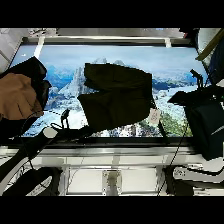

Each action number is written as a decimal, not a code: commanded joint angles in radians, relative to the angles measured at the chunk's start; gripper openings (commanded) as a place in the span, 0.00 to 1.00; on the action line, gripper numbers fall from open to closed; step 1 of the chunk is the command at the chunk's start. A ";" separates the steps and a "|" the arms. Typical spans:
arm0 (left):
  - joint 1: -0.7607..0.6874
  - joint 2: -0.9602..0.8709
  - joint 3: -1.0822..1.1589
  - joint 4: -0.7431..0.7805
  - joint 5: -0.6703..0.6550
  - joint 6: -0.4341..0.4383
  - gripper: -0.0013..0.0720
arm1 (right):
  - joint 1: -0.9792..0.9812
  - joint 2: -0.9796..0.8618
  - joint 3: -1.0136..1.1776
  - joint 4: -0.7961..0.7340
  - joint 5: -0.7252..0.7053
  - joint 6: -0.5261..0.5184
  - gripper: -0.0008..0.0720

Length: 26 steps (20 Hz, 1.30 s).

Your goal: Fold the clothes and pants, and hang the long-sleeved shirts on hangers.

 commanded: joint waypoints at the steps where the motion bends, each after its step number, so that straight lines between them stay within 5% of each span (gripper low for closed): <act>1: -0.014 0.001 -0.006 -0.057 0.092 -0.035 0.91 | 0.001 0.000 -0.001 0.006 -0.016 -0.013 0.63; 7: -0.014 -0.102 -0.002 -0.099 0.092 -0.029 0.90 | 0.001 0.000 -0.001 0.006 -0.015 -0.012 0.63; 10: -0.014 -0.142 -0.002 -0.222 0.092 0.072 0.90 | 0.001 0.000 -0.001 0.006 -0.018 -0.012 0.63; 16: -0.014 -0.149 0.043 -0.275 0.159 0.143 0.25 | 0.001 0.000 -0.001 0.005 -0.022 -0.015 0.63; 19: -0.014 -0.149 0.071 -0.275 0.159 0.183 0.10 | 0.001 0.000 -0.001 0.002 -0.027 -0.015 0.63; 21: -0.014 -0.148 0.077 -0.271 0.151 0.183 0.14 | 0.001 0.000 -0.001 -0.002 -0.026 -0.015 0.63; 23: 0.002 -0.148 0.077 -0.177 0.097 0.183 0.74 | 0.001 0.000 -0.001 -0.005 -0.011 -0.015 0.63; 26: 0.081 -0.148 0.077 -0.100 -0.057 0.183 0.74 | 0.001 0.000 -0.001 -0.039 -0.005 -0.015 0.63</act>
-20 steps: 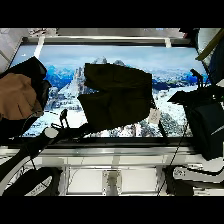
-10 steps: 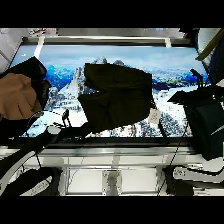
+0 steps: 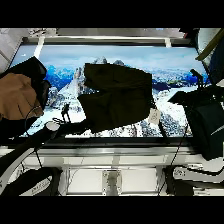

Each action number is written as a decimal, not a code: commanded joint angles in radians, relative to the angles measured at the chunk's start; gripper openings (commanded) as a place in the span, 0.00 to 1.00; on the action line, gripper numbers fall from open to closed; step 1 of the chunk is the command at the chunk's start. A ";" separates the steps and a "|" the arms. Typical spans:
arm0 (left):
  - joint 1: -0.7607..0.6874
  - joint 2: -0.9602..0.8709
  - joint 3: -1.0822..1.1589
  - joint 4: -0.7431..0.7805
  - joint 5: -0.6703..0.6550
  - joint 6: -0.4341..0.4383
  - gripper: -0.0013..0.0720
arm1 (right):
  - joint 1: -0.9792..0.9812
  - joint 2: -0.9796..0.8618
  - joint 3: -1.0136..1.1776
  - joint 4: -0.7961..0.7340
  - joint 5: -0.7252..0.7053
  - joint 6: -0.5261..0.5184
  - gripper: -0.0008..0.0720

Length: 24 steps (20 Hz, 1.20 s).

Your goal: Fold the clothes and pants, and hang the long-sleeved shirts on hangers.

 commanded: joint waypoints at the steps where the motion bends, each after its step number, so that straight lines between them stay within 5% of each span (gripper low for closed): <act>1: 0.076 0.000 0.004 0.076 -0.151 0.006 0.74 | 0.001 0.000 0.000 -0.029 0.005 0.000 0.63; 11: -0.026 -0.087 0.005 -0.027 -0.103 0.019 0.71 | 0.001 0.000 0.000 -0.024 -0.001 0.001 0.63; 13: -0.029 -0.094 0.023 -0.071 -0.087 0.081 0.65 | 0.001 0.000 0.000 -0.025 -0.001 0.001 0.63; 15: -0.027 -0.094 0.045 -0.071 -0.061 0.083 0.33 | 0.001 0.000 0.000 -0.026 -0.001 0.000 0.63; 18: -0.027 -0.094 0.063 -0.071 -0.041 0.085 0.04 | 0.001 0.000 0.000 -0.028 -0.001 -0.011 0.63; 24: -0.027 -0.092 0.071 -0.070 -0.046 0.085 0.03 | 0.001 0.000 -0.070 -0.027 -0.002 -0.015 0.63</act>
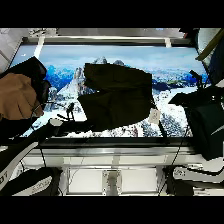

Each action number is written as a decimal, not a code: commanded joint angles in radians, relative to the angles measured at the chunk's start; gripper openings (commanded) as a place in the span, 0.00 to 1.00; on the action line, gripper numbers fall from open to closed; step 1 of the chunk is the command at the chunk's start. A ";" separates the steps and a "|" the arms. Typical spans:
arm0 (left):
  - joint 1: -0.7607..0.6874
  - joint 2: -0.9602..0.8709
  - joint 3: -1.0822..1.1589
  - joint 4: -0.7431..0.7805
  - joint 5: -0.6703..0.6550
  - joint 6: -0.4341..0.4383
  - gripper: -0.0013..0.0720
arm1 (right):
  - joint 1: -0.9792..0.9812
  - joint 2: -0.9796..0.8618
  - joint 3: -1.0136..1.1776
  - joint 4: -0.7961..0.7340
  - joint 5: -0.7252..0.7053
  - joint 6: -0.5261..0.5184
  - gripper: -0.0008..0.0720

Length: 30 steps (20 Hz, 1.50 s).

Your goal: Fold the clothes and pants, and hang the long-sleeved shirts on hangers.

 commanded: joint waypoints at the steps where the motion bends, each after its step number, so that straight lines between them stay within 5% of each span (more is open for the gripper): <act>1: 0.000 0.005 0.005 -0.005 0.001 0.003 0.03 | 0.000 0.000 -0.097 0.000 -0.042 -0.002 0.63; 8: 0.009 0.040 0.008 -0.001 0.001 0.003 0.03 | 0.043 -0.055 -0.250 0.177 -0.439 -0.003 0.63; 23: 0.036 0.043 0.008 0.006 0.002 0.003 0.03 | 0.170 -0.210 -0.213 0.221 -0.433 -0.038 0.62; 24: 0.036 0.043 0.008 0.006 0.001 0.003 0.03 | 0.170 -0.209 -0.208 0.228 -0.401 -0.041 0.44; 25: 0.038 0.043 0.008 0.007 0.001 0.003 0.03 | 0.168 -0.208 -0.196 0.227 -0.349 -0.041 0.13; 26: 0.047 0.047 0.009 0.011 -0.005 0.003 0.03 | 0.162 -0.203 -0.182 0.219 -0.299 -0.042 0.03; 30: 0.163 0.145 0.030 0.086 -0.133 0.002 0.03 | 0.129 -0.119 -0.115 0.188 -0.068 -0.037 0.02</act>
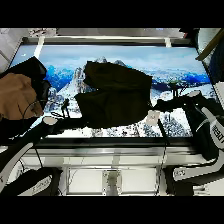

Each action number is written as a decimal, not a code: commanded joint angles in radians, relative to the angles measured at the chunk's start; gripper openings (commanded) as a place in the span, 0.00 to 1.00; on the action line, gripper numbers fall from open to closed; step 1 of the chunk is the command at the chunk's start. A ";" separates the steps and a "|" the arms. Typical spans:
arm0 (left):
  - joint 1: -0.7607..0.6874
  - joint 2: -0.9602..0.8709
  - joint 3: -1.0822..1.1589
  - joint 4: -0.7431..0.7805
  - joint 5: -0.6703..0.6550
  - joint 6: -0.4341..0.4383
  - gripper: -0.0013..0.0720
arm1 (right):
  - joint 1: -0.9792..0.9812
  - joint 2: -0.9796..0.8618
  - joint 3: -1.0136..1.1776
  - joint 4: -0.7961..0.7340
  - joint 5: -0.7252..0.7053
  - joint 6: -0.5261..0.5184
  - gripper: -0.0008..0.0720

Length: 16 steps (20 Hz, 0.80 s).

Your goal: Fold the clothes and pants, and hang the long-sleeved shirts on hangers.

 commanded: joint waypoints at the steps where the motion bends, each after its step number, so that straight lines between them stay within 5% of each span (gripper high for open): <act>1: 0.103 0.104 0.019 0.075 -0.127 -0.005 0.03 | -0.024 0.083 0.042 -0.024 0.208 0.009 0.02; 7: 0.200 0.420 0.113 0.351 -0.293 -0.200 0.03 | -0.038 0.348 0.042 -0.099 0.401 0.156 0.02; 9: 0.187 0.453 0.195 0.352 -0.284 -0.203 0.03 | -0.026 0.412 0.042 -0.096 0.389 0.202 0.02; 16: 0.115 0.091 0.662 0.378 -0.016 -0.160 0.03 | -0.019 0.427 0.042 -0.115 0.222 0.320 0.02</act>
